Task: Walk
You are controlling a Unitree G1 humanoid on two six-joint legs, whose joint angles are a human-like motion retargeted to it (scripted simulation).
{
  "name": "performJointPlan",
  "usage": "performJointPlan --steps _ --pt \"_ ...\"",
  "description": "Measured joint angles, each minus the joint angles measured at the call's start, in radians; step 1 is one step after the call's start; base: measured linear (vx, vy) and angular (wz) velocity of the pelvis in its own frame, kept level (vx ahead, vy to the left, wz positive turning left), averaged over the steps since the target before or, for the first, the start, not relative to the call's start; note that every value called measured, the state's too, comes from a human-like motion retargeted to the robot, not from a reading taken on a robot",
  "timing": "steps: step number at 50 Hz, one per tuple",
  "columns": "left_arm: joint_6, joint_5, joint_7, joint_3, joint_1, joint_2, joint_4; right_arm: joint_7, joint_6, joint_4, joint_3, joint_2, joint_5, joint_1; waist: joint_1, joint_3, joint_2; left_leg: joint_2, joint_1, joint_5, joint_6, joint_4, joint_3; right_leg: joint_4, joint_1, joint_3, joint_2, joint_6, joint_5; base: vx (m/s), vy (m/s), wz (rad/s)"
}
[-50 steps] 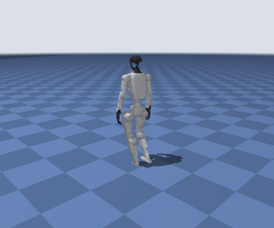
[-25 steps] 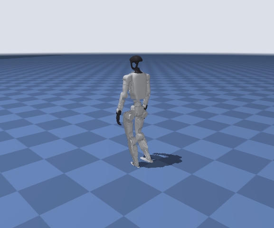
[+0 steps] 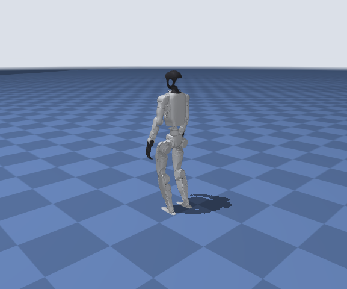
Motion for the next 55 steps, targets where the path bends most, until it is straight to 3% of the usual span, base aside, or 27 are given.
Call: performJointPlan --steps 18,25,28,35,43,50,55 --pt "-0.005 -0.002 0.029 -0.013 0.020 0.010 0.002 -0.030 -0.009 -0.005 -0.045 0.008 0.044 0.035 -0.004 0.004 0.061 0.069 -0.124 -0.109 -0.011 0.283 0.000 0.003 0.005 -0.008 0.091 -0.035 -0.019 0.00 0.00 0.01" --pt "-0.020 -0.038 0.052 -0.015 0.018 0.005 -0.023 -0.049 -0.015 0.013 -0.055 -0.001 0.063 0.053 0.011 0.027 0.096 0.211 -0.293 -0.052 0.015 0.635 0.180 0.025 -0.005 -0.034 0.129 -0.048 -0.047 0.07 -0.01 0.23" --pt "-0.025 -0.056 0.060 -0.011 0.020 0.004 -0.034 -0.057 -0.016 0.021 -0.054 -0.005 0.063 0.058 0.033 0.030 0.102 0.230 -0.377 -0.053 0.032 0.713 0.196 0.025 -0.009 -0.032 0.135 -0.048 -0.055 0.09 -0.02 0.05" --pt "-0.028 -0.087 0.065 0.003 0.007 -0.010 -0.044 -0.079 -0.021 0.014 -0.055 -0.032 0.065 -0.004 0.066 0.002 0.065 0.178 -0.530 -0.024 0.036 0.553 0.249 -0.036 -0.005 -0.028 0.086 -0.039 -0.055 0.14 -0.01 0.09" --pt "-0.019 -0.092 0.068 0.027 0.046 -0.026 -0.016 -0.106 -0.029 -0.025 -0.042 -0.030 0.067 -0.048 0.073 -0.032 0.017 0.058 -0.549 0.091 0.006 0.199 0.239 -0.022 -0.001 -0.028 0.024 -0.032 -0.087 0.18 0.06 0.17" --pt "-0.013 -0.110 0.068 0.055 0.108 -0.035 0.035 -0.120 -0.037 -0.063 -0.037 -0.028 0.083 -0.057 0.067 -0.055 -0.013 -0.010 -0.519 0.135 0.044 0.249 0.238 0.129 0.001 0.062 -0.006 0.002 -0.105 0.20 0.09 0.23" --pt "-0.009 -0.121 0.071 0.073 0.124 -0.030 0.069 -0.115 -0.040 -0.091 -0.031 -0.026 0.083 -0.046 0.053 -0.077 -0.066 -0.085 -0.447 0.129 0.086 0.246 0.266 0.338 -0.022 0.078 -0.085 0.051 -0.073 0.14 0.07 0.23"
